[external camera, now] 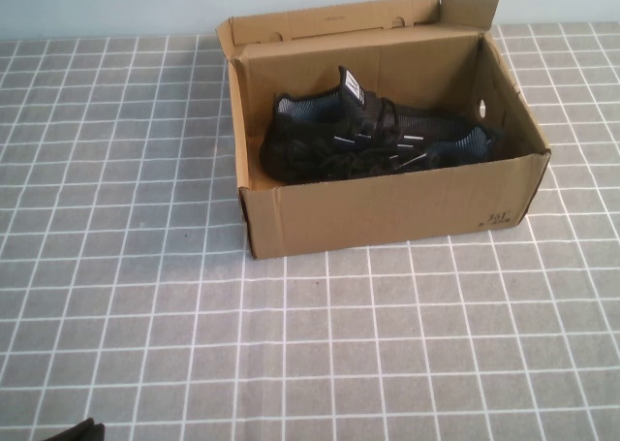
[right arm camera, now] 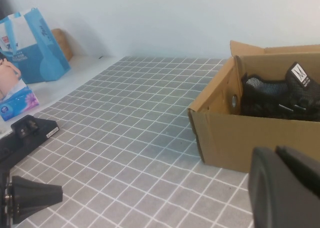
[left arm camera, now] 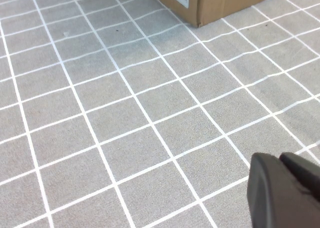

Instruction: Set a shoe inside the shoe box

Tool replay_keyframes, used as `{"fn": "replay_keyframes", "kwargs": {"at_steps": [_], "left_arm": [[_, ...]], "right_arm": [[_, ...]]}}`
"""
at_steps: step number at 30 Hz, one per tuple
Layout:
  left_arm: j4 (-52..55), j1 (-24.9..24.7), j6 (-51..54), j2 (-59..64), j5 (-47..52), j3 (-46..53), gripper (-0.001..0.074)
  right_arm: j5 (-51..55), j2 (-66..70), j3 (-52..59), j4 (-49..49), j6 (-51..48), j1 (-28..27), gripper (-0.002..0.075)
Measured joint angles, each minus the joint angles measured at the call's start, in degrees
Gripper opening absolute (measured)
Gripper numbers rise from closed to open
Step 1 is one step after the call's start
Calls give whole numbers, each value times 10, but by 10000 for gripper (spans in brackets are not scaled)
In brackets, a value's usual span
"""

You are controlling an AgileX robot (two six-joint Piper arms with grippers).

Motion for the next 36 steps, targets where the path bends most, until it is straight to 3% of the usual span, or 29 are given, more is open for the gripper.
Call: {"fn": "replay_keyframes", "kwargs": {"at_steps": [8, 12, 17, 20, 25, 36], "left_arm": [[0, 0, 0, 0, 0, 0, -1], [0, 0, 0, 0, 0, 0, -1], [0, 0, 0, 0, 1, 0, -1], [0, 0, 0, 0, 1, 0, -1], [1, 0, 0, 0, 1, 0, -1], [5, 0, 0, 0, 3, 0, -1]], "right_arm": [[-5, -11, 4, -27, -13, -12, -16], [-29, -13, 39, -80, -33, -87, -16], [-119, -31, 145, -76, -41, -211, -16], [-179, -77, 210, -72, -43, -253, -16], [-218, -152, 272, -69, -45, -263, -16], [-209, -157, 278, -68, -58, -263, -16]]}}
